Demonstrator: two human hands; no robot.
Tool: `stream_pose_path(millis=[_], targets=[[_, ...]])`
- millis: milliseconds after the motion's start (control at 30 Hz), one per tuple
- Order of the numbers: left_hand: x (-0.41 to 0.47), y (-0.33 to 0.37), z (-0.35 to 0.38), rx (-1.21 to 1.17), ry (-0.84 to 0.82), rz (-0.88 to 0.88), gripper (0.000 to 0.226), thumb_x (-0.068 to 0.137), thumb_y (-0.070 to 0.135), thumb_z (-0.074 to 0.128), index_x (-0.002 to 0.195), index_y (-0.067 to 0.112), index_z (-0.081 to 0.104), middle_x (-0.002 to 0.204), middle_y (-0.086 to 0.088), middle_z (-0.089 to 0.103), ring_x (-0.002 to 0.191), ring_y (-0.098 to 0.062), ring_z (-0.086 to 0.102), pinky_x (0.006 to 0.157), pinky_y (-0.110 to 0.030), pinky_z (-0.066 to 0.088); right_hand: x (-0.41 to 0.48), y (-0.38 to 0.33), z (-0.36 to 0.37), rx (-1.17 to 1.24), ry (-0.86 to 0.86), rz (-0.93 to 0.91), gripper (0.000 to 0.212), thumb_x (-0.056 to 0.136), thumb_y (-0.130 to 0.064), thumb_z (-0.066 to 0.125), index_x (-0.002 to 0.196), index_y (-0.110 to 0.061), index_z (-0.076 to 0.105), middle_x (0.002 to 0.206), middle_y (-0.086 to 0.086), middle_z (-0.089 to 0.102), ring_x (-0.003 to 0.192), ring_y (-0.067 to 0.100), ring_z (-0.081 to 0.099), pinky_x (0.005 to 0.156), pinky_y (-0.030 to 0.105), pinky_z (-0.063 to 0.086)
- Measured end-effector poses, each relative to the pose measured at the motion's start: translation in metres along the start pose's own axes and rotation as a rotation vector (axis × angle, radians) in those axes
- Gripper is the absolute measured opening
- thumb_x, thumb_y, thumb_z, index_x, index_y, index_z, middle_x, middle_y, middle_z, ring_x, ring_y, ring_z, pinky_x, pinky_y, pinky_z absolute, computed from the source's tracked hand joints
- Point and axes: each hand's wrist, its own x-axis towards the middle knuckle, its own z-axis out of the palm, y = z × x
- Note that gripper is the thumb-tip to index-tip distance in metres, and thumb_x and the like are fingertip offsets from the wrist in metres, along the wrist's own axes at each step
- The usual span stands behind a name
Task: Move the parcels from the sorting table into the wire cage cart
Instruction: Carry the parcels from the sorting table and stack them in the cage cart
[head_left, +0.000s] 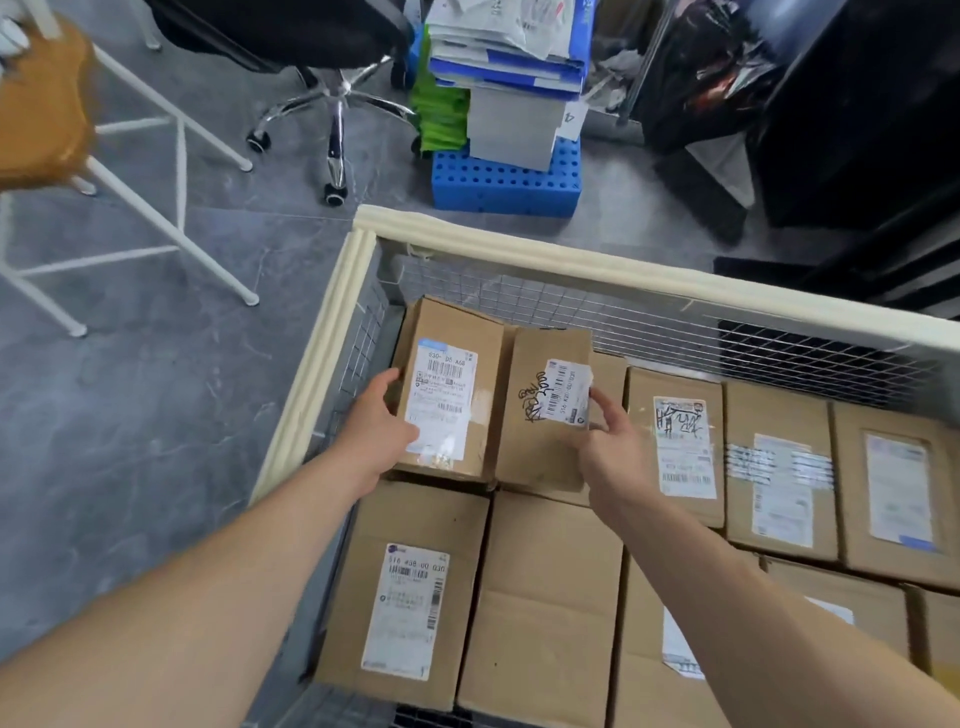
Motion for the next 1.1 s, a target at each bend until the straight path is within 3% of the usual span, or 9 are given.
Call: stream_pose_path(millis=[67, 133, 267, 367, 433, 533, 667, 933, 1100], targets=[[-0.001, 0.003, 0.006, 0.078, 0.034, 0.014, 0.085, 0.087, -0.017, 0.054, 0.157, 0.024, 0.027, 0.142, -0.004, 0.054, 0.112, -0.018, 0.055, 0.068, -0.024, 0.048, 0.003, 0.004, 0.002, -0.03, -0.009, 0.013, 0.068, 0.096, 0.002, 0.052, 0.153, -0.032, 0.039, 0.134, 0.001, 0.064, 0.111, 0.02, 0.064, 0.092, 0.039, 0.057], [-0.004, 0.005, 0.011, 0.139, 0.038, 0.036, 0.079, 0.089, -0.016, 0.051, 0.155, 0.022, 0.031, 0.135, 0.001, 0.058, 0.108, -0.016, 0.055, 0.065, -0.02, 0.045, 0.002, 0.005, -0.001, -0.064, -0.031, 0.003, 0.067, 0.096, -0.001, 0.055, 0.155, -0.029, 0.037, 0.144, -0.002, 0.058, 0.119, 0.019, 0.06, 0.099, 0.041, 0.054], [-0.01, 0.014, 0.019, 0.235, 0.035, 0.073, 0.069, 0.088, -0.016, 0.046, 0.143, 0.025, 0.048, 0.114, 0.01, 0.062, 0.109, -0.019, 0.061, 0.077, -0.026, 0.048, -0.009, -0.002, -0.009, -0.144, -0.087, -0.021, 0.066, 0.099, 0.0, 0.051, 0.158, -0.021, 0.031, 0.153, -0.002, 0.046, 0.111, 0.009, 0.05, 0.078, 0.015, 0.043], [-0.015, 0.022, 0.02, 0.272, 0.049, 0.095, 0.066, 0.088, -0.015, 0.045, 0.141, 0.024, 0.05, 0.117, 0.006, 0.062, 0.106, -0.02, 0.06, 0.076, -0.027, 0.047, -0.018, -0.008, -0.015, -0.176, -0.114, -0.041, 0.068, 0.098, -0.002, 0.056, 0.159, -0.02, 0.031, 0.149, -0.004, 0.05, 0.09, 0.003, 0.053, 0.063, 0.012, 0.043], [-0.024, 0.03, 0.017, 0.303, 0.044, 0.11, 0.066, 0.088, -0.011, 0.05, 0.146, 0.021, 0.046, 0.132, 0.002, 0.059, 0.111, -0.021, 0.058, 0.084, -0.031, 0.05, -0.029, -0.016, -0.021, -0.194, -0.12, -0.056, 0.068, 0.097, 0.001, 0.054, 0.158, -0.019, 0.032, 0.143, -0.007, 0.053, 0.091, 0.0, 0.054, 0.077, 0.013, 0.045], [-0.044, 0.047, 0.011, 0.409, 0.029, 0.148, 0.072, 0.089, 0.003, 0.063, 0.154, 0.021, 0.037, 0.151, -0.002, 0.046, 0.129, -0.025, 0.052, 0.107, -0.04, 0.045, -0.05, -0.027, -0.032, -0.241, -0.121, -0.058, 0.07, 0.095, -0.001, 0.054, 0.158, -0.023, 0.032, 0.155, -0.005, 0.044, 0.129, 0.011, 0.045, 0.101, 0.03, 0.038], [-0.086, 0.082, 0.009, 0.565, -0.011, 0.267, 0.066, 0.095, 0.019, 0.064, 0.154, 0.018, 0.035, 0.156, -0.002, 0.037, 0.139, -0.024, 0.042, 0.11, -0.036, 0.035, -0.092, -0.048, -0.051, -0.302, -0.104, -0.11, 0.07, 0.094, -0.008, 0.06, 0.157, -0.022, 0.034, 0.16, -0.004, 0.038, 0.148, 0.019, 0.033, 0.119, 0.045, 0.032], [-0.179, 0.156, -0.005, 0.873, -0.038, 0.565, 0.069, 0.097, 0.048, 0.055, 0.156, 0.019, 0.031, 0.163, 0.007, 0.027, 0.145, -0.018, 0.034, 0.114, -0.042, 0.038, -0.188, -0.1, -0.091, -0.512, 0.077, -0.293, 0.063, 0.098, -0.028, 0.063, 0.156, -0.024, 0.037, 0.155, -0.007, 0.044, 0.124, 0.012, 0.054, 0.107, 0.03, 0.037], [-0.23, 0.193, -0.01, 0.96, 0.006, 0.725, 0.072, 0.097, 0.056, 0.051, 0.156, 0.019, 0.03, 0.162, 0.004, 0.029, 0.149, -0.016, 0.026, 0.118, -0.036, 0.027, -0.24, -0.13, -0.119, -0.531, 0.158, -0.396, 0.066, 0.098, -0.037, 0.063, 0.157, -0.028, 0.035, 0.141, -0.004, 0.058, 0.113, 0.013, 0.057, 0.107, 0.035, 0.043]])
